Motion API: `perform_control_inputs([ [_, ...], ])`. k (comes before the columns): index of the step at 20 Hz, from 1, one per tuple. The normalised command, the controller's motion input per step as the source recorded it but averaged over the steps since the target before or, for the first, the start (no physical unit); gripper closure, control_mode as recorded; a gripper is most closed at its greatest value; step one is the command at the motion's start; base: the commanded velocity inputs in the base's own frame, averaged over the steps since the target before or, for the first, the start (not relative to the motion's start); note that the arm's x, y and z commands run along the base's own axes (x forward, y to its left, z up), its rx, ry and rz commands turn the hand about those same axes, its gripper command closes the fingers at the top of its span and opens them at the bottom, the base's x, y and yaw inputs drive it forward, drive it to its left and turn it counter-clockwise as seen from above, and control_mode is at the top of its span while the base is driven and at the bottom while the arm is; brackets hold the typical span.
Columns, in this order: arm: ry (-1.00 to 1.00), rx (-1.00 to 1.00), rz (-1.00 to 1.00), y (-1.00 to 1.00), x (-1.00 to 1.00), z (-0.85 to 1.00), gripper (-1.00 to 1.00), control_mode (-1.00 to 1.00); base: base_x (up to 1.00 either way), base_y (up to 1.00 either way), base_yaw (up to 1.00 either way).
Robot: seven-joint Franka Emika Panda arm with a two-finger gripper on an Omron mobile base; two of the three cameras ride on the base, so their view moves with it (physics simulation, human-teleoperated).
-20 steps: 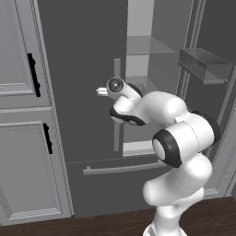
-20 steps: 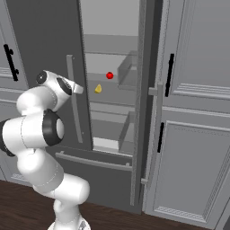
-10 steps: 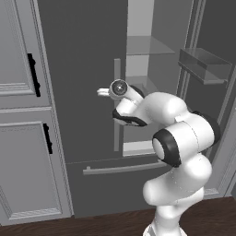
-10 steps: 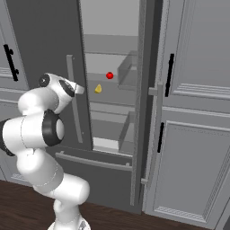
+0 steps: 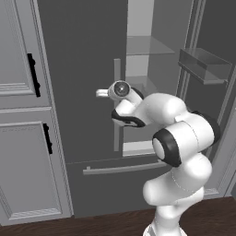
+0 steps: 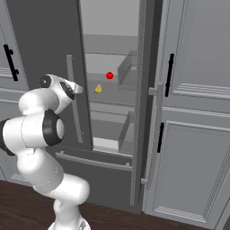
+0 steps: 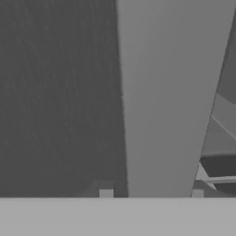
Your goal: Grab a lemon wedge from the fridge and one ice cube from the ice bowl, and put them in the glass of lemonade.
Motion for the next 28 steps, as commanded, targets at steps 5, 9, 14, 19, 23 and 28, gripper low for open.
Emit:
perform_control_inputs([
  [5,0.04,0.0,0.3,0.84,-0.05,0.22,1.0,-1.0,0.0,0.0,0.0],
  [9,0.0,0.0,0.33,1.0,-0.23,0.28,1.0,-1.0,0.0,0.0,0.0],
  [14,0.0,-0.05,0.29,1.0,-0.58,0.47,1.0,-1.0,0.0,0.0,0.0],
  [19,0.0,-0.09,0.28,1.0,-0.83,0.19,1.0,-1.0,0.0,0.0,0.0],
  [23,0.0,-0.11,0.27,1.0,-0.88,0.39,1.0,-1.0,0.0,0.0,0.0],
  [28,0.0,-0.15,0.25,1.0,-0.89,0.47,1.0,-1.0,0.0,0.0,0.0],
])
